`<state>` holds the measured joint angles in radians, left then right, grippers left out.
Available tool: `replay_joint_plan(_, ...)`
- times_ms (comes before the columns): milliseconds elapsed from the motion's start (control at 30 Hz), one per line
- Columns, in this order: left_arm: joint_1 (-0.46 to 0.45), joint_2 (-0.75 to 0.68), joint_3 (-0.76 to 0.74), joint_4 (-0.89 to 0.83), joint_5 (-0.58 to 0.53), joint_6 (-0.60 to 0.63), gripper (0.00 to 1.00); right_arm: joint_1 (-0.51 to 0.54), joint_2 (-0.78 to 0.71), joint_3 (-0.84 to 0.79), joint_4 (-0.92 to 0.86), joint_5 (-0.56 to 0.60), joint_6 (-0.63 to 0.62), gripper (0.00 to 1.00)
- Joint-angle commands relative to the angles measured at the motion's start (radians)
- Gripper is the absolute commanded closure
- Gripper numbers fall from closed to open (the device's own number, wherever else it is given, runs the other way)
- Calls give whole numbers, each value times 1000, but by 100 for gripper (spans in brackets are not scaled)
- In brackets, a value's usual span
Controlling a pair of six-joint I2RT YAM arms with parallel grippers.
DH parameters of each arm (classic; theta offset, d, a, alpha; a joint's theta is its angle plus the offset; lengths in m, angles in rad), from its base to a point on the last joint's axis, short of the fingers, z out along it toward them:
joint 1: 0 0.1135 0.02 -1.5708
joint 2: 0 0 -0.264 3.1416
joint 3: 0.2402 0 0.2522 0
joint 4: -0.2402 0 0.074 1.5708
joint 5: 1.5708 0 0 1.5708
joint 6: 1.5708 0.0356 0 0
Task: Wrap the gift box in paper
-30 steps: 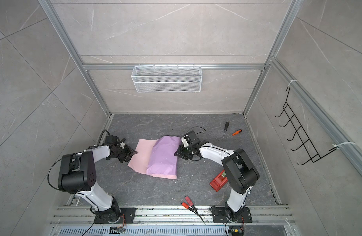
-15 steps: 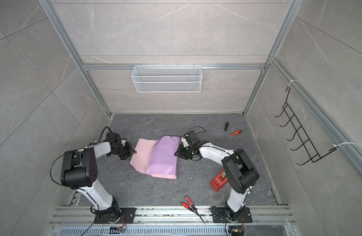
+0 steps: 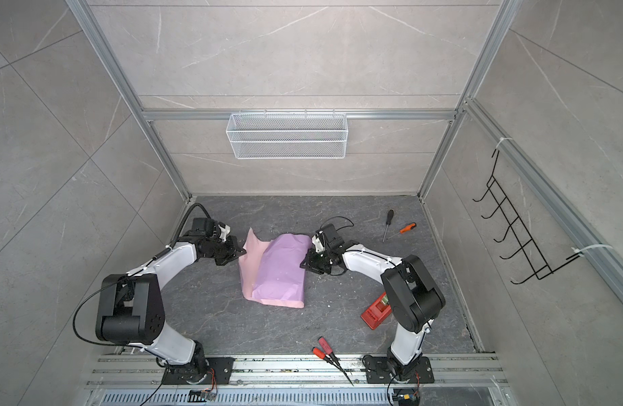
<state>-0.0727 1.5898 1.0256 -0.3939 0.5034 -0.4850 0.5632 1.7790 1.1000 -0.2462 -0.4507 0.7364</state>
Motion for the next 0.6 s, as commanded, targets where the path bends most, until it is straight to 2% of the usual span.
replay_joint_plan(0, -38, -27, 40, -42, 23, 44, 100, 7, 108, -60, -234, 125, -28, 73)
replay_joint_plan(567, -247, 34, 121, -95, -3, 83, 100, 7, 109, -54, -251, 133, -28, 73)
